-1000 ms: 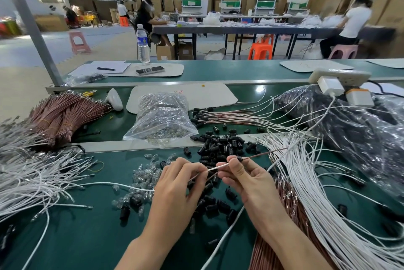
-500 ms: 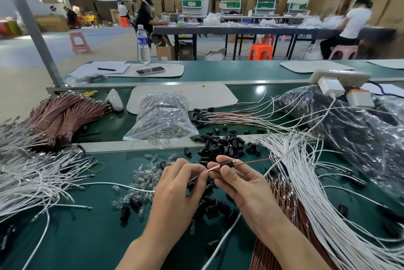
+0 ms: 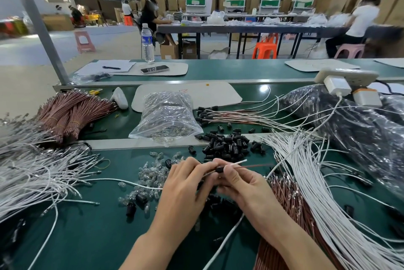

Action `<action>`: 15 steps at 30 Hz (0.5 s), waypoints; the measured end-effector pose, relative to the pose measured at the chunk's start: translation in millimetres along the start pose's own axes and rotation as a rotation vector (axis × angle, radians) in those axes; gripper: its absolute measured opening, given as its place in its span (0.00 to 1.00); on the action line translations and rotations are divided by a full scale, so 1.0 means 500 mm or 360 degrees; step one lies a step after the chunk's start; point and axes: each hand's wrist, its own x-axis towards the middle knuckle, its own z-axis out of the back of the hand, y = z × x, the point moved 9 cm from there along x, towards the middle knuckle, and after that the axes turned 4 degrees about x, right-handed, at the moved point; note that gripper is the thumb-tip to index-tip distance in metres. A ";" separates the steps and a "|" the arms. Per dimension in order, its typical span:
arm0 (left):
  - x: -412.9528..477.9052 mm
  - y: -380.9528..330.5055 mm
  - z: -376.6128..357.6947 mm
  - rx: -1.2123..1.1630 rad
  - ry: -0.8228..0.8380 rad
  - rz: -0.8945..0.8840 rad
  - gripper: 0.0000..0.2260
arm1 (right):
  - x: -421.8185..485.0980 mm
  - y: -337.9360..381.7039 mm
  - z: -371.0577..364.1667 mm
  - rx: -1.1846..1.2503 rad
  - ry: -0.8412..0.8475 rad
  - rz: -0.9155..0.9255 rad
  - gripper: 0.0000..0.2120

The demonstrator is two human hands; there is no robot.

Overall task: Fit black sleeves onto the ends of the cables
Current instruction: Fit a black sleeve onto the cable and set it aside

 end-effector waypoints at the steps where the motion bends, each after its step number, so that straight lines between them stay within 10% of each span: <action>1: 0.000 -0.001 0.000 0.0033 -0.0031 -0.0014 0.13 | 0.000 0.000 0.004 0.0034 -0.0028 -0.0002 0.19; 15: 0.001 0.010 0.015 0.0220 -0.0129 0.0056 0.11 | -0.013 0.087 0.105 0.0228 -0.0445 0.0298 0.07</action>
